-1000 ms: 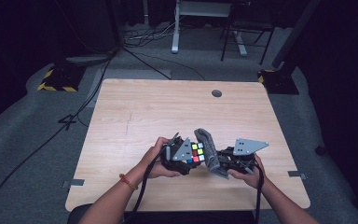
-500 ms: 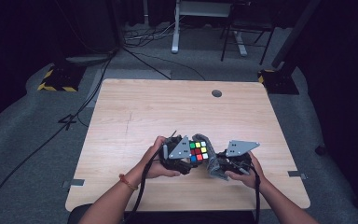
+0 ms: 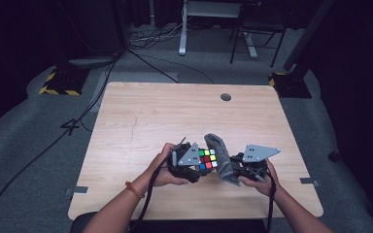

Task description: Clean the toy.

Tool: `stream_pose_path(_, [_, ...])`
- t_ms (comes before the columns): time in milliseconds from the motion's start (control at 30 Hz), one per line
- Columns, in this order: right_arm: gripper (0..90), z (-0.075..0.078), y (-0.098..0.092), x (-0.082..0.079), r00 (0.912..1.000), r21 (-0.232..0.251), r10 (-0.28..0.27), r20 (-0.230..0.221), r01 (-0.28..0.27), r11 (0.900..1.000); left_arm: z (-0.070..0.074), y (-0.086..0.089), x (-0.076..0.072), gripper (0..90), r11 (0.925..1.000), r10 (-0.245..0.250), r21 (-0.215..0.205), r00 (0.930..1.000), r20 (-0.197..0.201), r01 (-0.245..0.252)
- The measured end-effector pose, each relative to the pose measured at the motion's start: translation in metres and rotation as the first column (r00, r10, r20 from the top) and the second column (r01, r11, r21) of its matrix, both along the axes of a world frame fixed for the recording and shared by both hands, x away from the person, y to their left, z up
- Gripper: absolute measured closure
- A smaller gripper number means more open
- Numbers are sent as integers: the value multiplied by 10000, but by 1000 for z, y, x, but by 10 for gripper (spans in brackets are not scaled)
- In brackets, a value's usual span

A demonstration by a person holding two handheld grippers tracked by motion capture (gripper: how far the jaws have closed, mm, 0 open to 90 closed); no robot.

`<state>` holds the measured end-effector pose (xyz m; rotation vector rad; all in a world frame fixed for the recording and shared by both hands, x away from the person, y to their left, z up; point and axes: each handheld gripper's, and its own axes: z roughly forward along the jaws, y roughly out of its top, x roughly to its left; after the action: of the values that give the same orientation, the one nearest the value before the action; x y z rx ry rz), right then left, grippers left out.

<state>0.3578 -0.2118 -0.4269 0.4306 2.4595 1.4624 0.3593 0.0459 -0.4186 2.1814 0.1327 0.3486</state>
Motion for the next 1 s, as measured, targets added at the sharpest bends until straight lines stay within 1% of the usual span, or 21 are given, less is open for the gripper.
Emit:
stream_pose_path(67, [795,-5,2,1,9999,-244,22,-142,-25,9997,3,1,-1,333,9997,-119,-225,9999,-92,117])
stream_pose_path(133, [795,-9,5,2,9996,-458,81,-273,-93,9989,5,0,-2,333,9995,-154,-257,9999,36,154])
stream_pose_path(167, [795,-10,7,3,9994,-541,94,-322,-111,9985,5,1,-3,333,9991,-188,-369,9998,-37,187])
stream_pose_path(267, [795,-14,10,3,9987,-774,149,-478,-186,9968,6,1,-2,333,9992,-206,-330,9998,34,207])
stream_pose_path(300, [795,-15,11,3,9987,-812,141,-495,-181,9965,6,2,-2,332,9993,-167,-333,9998,-59,165])
stream_pose_path(333, [795,-15,11,3,9988,-847,134,-480,-174,9963,5,2,-1,333,9995,-139,-280,9999,-56,138])
stream_pose_path(400, [794,-13,10,2,9995,-898,80,-314,-108,9959,4,3,1,333,9998,-43,-219,10000,-12,42])
stream_pose_path(500, [794,-7,6,1,9998,-538,18,-186,-28,9985,3,4,3,333,10000,27,-86,10000,-6,-27])
stream_pose_path(567, [794,-2,4,0,10000,-356,-37,-2,37,9994,1,4,4,333,9999,45,-124,9999,-96,-46])
stream_pose_path(633, [794,3,1,-1,9999,-128,-76,91,77,9999,1,4,4,333,9999,78,-71,10000,-61,-78])
stream_pose_path(667, [794,4,1,-2,9999,-65,-78,119,78,9999,0,3,4,333,9999,94,-67,9999,-130,-95])
stream_pose_path(733, [795,7,-1,-3,9998,56,-99,181,98,9999,-2,3,6,332,9999,122,58,9999,-59,-122])
stream_pose_path(767, [794,8,-1,-3,9997,78,-112,199,111,9999,-3,3,6,332,9999,142,15,9997,-190,-141])
stream_pose_path(833, [794,8,-1,-4,9996,117,-115,254,112,9999,-4,2,7,332,9999,144,-86,9996,-225,-146])
stream_pose_path(900, [795,9,-2,-3,9997,134,-98,245,94,9999,-1,3,6,332,9993,56,-371,9997,-237,-65])
stream_pose_path(933, [795,9,-2,-3,9998,184,-96,183,92,9998,0,3,5,333,9991,22,-431,9999,-138,-27])
stream_pose_path(967, [794,8,-2,-3,9999,179,-91,110,89,9998,2,3,4,333,9984,18,-565,9999,-147,-26])
stream_pose_path(1000, [795,6,-1,-2,10000,73,-86,36,86,9999,3,4,3,333,9974,-68,-720,9997,-232,51])
